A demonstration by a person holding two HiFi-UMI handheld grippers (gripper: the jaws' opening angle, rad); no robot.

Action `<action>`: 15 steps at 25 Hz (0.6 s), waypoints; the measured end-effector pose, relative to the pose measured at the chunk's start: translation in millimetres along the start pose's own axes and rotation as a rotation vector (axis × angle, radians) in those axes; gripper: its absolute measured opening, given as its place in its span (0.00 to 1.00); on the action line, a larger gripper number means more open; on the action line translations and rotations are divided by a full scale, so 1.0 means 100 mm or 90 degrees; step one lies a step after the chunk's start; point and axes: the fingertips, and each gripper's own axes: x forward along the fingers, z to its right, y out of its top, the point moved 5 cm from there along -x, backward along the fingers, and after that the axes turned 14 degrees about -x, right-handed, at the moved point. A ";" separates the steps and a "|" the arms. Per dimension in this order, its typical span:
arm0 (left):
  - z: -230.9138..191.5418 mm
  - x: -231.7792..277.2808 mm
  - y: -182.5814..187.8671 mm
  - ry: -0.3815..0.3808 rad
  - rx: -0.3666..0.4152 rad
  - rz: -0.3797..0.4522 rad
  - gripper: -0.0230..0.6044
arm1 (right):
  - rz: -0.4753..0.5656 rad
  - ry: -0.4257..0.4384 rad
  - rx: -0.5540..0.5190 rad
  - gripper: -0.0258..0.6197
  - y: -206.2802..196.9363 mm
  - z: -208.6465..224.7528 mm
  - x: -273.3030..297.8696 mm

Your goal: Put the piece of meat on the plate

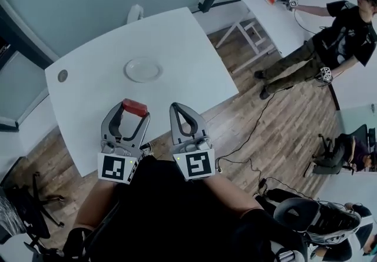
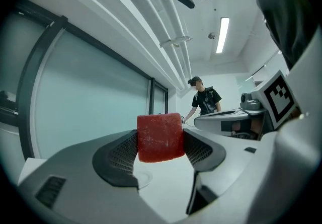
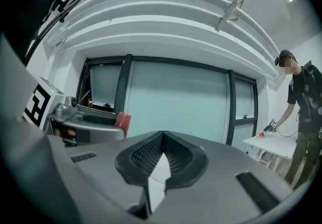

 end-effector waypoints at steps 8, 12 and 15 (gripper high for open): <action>-0.20 0.34 -0.07 0.005 -0.010 -0.032 0.49 | -0.017 -0.002 0.006 0.04 -0.12 0.22 0.41; -0.27 0.51 -0.16 0.039 -0.017 -0.070 0.49 | -0.027 0.024 0.015 0.04 -0.28 0.36 0.64; -0.36 0.71 -0.20 0.062 -0.013 -0.070 0.49 | -0.023 0.052 0.021 0.04 -0.37 0.47 0.85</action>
